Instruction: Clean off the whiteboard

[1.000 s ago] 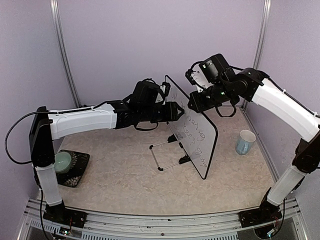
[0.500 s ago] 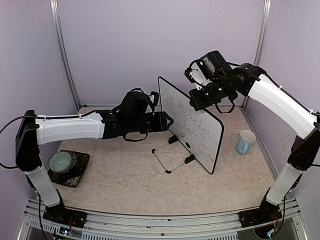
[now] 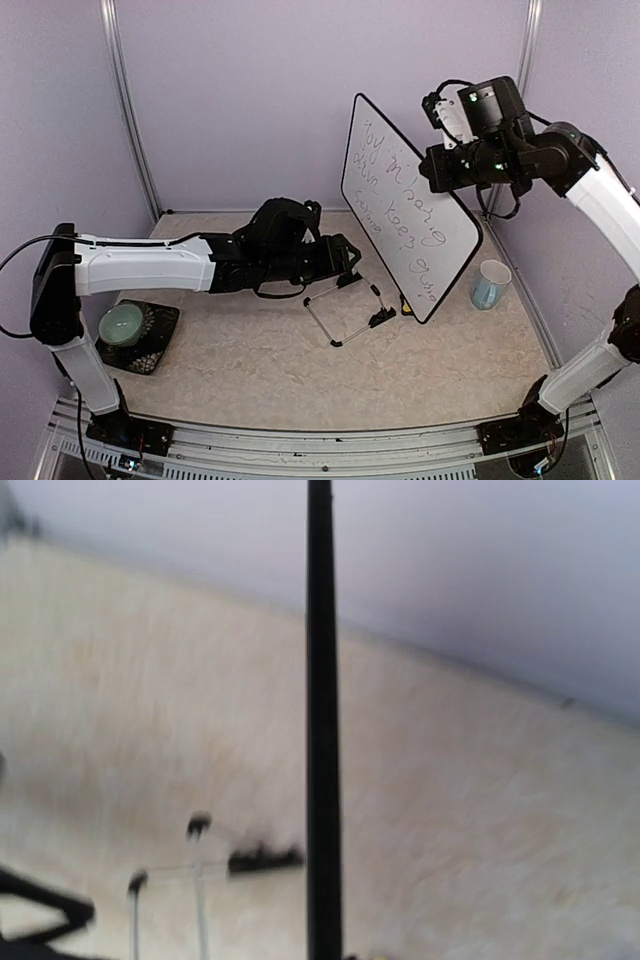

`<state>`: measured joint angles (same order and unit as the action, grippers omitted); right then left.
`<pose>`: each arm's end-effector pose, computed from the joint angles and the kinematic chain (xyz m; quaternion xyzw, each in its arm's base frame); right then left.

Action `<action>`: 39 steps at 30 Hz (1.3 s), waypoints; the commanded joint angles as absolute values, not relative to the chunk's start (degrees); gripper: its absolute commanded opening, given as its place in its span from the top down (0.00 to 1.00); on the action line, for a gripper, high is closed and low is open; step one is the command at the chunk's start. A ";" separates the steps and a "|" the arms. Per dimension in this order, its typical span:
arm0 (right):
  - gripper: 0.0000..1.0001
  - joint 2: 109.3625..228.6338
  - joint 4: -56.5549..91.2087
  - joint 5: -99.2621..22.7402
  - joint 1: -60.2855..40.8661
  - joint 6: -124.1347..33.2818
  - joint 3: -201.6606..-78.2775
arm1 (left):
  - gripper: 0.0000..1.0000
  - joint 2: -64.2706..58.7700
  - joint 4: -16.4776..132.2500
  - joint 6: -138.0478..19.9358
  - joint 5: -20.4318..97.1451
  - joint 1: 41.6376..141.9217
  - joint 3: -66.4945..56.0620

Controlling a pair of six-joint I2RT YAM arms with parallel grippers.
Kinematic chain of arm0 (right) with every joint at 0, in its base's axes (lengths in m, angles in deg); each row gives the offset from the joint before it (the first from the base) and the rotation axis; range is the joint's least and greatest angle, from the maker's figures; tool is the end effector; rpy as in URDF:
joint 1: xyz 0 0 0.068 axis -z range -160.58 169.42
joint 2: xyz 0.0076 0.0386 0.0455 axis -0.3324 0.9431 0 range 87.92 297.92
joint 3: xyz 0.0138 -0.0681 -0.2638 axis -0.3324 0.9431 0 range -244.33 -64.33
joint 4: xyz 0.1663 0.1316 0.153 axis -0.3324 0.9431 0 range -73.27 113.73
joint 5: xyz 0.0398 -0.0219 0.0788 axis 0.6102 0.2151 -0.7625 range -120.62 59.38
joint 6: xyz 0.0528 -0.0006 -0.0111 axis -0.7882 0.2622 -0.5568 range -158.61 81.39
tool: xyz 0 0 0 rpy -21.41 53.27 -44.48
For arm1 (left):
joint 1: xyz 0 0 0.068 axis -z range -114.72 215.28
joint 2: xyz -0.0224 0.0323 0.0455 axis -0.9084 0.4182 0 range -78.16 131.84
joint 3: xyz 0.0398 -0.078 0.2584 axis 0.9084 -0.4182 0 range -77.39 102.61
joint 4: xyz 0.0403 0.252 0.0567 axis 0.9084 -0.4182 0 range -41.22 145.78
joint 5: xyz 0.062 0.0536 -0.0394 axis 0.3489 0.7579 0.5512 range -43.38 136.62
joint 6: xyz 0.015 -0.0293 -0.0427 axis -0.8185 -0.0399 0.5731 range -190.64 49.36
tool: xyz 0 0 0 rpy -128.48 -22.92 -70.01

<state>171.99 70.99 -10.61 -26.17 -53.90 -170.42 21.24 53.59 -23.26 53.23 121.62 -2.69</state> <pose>0.2105 0.1975 0.4661 -0.1444 0.8543 0.1097 0.4871 0.2296 -0.3376 0.2767 0.0364 0.8505 -0.3805 0.3613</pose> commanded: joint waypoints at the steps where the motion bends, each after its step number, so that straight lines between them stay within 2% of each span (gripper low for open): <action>1: 1.00 164.74 57.51 -1.05 -25.93 -53.75 -170.16 | 0.26 25.07 53.79 -17.17 52.27 121.97 -0.07; 12: 1.00 159.86 54.85 2.20 -25.90 -52.55 -165.07 | 0.38 34.48 53.57 -12.54 48.63 121.41 6.83; 19: 1.00 158.89 53.76 0.65 -25.93 -51.89 -162.85 | 0.49 38.86 53.28 -12.46 48.01 120.11 9.82; 26: 1.00 158.23 53.19 0.45 -25.93 -50.90 -162.09 | 0.68 41.27 53.78 -13.67 46.54 118.82 11.43; 32: 1.00 157.71 52.07 0.43 -25.91 -50.34 -161.30 | 0.96 42.37 49.88 -17.38 45.95 118.78 15.04; 34: 1.00 158.04 52.39 0.26 -25.93 -50.14 -161.49 | 1.00 41.69 48.58 -19.57 46.21 119.10 15.43; 39: 1.00 157.72 51.80 -0.52 -25.85 -50.29 -161.10 | 1.00 37.88 45.62 -23.80 46.32 119.58 14.10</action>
